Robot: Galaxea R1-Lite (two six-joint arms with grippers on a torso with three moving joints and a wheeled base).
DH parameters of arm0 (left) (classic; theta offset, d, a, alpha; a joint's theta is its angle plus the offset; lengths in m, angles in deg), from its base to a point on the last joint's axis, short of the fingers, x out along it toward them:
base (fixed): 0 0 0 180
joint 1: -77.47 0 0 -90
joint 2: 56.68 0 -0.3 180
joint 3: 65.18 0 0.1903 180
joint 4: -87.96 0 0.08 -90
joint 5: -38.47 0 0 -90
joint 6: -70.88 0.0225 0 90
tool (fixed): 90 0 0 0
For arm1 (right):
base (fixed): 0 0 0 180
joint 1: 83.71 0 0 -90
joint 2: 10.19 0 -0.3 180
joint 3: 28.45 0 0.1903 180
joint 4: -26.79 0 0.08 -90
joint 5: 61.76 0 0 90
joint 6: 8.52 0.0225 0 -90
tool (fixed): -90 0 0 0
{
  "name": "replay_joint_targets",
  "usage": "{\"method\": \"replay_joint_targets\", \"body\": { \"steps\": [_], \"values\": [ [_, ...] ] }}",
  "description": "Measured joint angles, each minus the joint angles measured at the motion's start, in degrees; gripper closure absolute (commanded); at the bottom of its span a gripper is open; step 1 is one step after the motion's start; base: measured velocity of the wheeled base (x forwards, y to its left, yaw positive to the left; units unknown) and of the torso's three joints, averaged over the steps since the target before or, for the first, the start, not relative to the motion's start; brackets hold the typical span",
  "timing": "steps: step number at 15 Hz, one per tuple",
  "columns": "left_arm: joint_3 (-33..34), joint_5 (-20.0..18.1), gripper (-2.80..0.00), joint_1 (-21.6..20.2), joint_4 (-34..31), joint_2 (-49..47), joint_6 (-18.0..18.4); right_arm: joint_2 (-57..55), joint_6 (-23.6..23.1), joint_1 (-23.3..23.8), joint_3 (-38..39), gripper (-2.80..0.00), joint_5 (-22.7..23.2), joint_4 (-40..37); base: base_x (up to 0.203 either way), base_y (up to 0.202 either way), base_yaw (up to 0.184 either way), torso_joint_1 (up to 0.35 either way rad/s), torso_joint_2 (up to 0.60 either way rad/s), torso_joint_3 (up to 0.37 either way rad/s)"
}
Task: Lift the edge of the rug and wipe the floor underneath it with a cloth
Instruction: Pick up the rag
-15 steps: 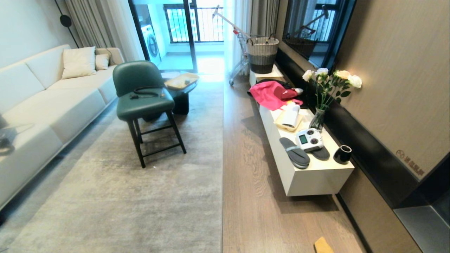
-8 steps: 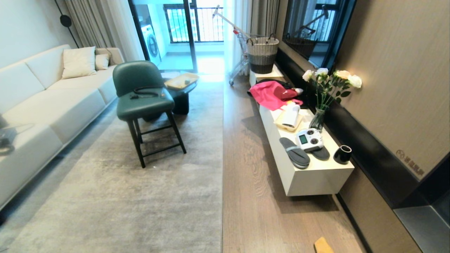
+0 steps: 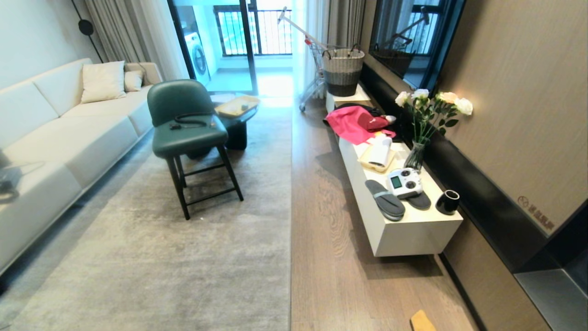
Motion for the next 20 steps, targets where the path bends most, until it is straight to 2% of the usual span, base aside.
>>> {"method": "replay_joint_targets", "body": {
  "steps": [12,20],
  "values": [
    [0.00,-0.01,0.00,0.00,0.00,0.00,-0.05,0.00,0.52,0.00,0.00,0.00,-0.19,0.07,0.000,0.000,0.000,-0.004,0.01,0.006],
    [0.00,-0.01,0.00,0.00,-0.01,0.00,-0.01,0.00,0.51,0.00,0.00,0.00,-0.28,0.09,0.000,0.000,0.000,-0.164,0.47,0.294]
  ]
}}
